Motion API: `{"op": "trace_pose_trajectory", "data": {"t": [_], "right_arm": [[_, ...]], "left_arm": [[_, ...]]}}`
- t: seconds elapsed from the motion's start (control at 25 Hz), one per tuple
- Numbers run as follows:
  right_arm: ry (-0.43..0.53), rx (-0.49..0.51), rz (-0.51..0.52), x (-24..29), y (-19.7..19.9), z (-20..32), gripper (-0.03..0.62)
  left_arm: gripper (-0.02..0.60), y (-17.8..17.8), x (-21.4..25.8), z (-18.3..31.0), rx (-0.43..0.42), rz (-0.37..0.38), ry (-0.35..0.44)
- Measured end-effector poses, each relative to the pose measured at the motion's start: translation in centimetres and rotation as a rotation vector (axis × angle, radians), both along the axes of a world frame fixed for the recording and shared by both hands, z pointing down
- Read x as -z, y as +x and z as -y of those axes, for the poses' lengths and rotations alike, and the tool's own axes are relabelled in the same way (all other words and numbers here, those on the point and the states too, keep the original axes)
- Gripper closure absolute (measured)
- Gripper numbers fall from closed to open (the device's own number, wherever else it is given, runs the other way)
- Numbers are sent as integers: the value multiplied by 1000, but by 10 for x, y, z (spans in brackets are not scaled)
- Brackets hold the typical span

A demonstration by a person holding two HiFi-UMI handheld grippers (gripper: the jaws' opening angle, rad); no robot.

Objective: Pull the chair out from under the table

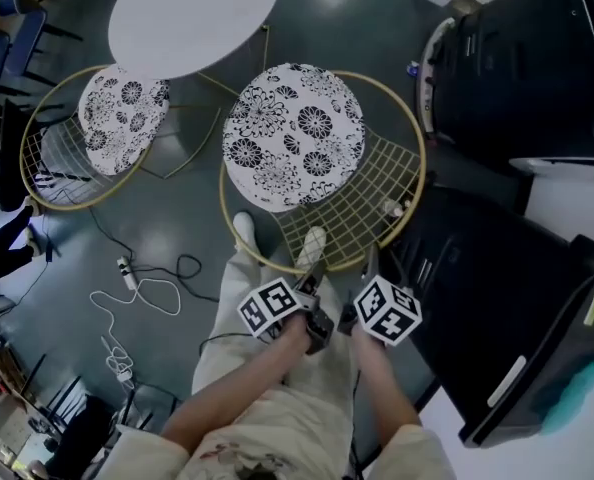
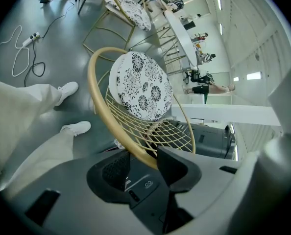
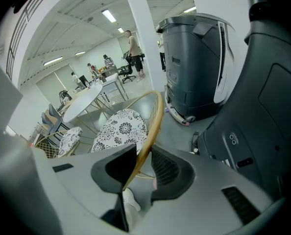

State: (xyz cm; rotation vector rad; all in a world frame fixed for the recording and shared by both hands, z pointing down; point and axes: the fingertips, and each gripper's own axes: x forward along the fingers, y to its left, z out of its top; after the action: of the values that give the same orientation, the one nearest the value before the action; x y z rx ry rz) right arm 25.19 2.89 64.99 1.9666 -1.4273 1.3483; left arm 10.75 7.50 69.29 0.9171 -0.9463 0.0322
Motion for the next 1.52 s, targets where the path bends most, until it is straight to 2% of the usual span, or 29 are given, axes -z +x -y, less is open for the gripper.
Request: {"op": "trace_pose_trajectory", "data": {"t": [0.56,0.84,1.12,1.52], "right_arm": [[-48,-76,-50,1,55,-41,497],[-61,-90,-88,7,86,-59,500],[-67,-98,-98,3,104,-71,505],[-82,-55,-129,5,104,-68,507]], "left_arm": [[425,54,0,-33,-91,-38,-44],[423,85,5,-50,-109,-54,-27],[423,102,-1,-63,-97,-57,-43],[423,103,-2,-65,-53,-101,-64]]}}
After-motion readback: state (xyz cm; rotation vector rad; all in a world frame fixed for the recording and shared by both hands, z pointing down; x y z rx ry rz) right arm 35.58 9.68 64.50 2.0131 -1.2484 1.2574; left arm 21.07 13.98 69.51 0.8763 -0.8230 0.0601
